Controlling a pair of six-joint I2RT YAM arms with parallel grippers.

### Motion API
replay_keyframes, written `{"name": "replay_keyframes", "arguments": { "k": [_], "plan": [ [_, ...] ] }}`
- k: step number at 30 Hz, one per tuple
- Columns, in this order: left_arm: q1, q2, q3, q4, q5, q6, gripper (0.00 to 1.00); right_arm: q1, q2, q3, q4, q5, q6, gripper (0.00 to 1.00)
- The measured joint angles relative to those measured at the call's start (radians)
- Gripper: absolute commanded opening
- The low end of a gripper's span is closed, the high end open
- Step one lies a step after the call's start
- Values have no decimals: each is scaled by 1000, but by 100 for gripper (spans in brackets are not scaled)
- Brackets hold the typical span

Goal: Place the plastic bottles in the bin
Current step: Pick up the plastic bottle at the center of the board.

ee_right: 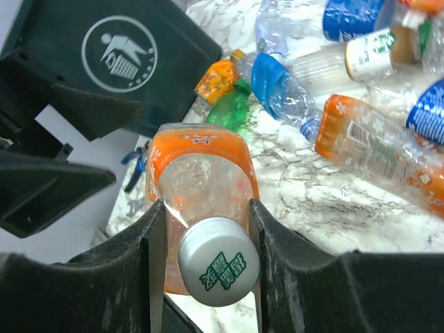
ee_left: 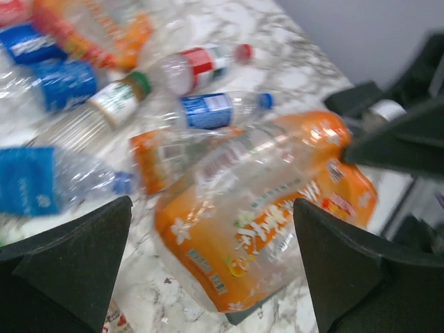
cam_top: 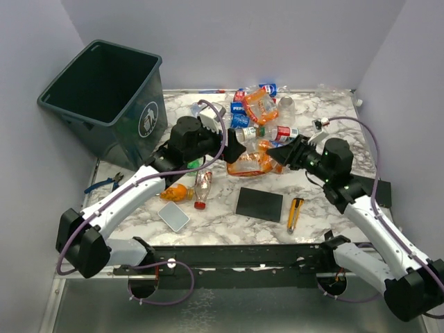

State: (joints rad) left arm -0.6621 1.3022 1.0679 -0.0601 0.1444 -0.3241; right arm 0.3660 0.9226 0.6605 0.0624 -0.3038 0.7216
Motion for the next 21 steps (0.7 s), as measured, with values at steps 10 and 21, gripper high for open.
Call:
{"name": "replay_keyframes", "arguments": {
  "k": [10, 21],
  "plan": [
    [-14, -52, 3, 13, 636, 224, 99, -1, 8, 403, -590, -222, -367, 29],
    [-76, 69, 32, 11, 870, 246, 86, -1, 40, 496, -746, -454, -525, 29]
  ]
}}
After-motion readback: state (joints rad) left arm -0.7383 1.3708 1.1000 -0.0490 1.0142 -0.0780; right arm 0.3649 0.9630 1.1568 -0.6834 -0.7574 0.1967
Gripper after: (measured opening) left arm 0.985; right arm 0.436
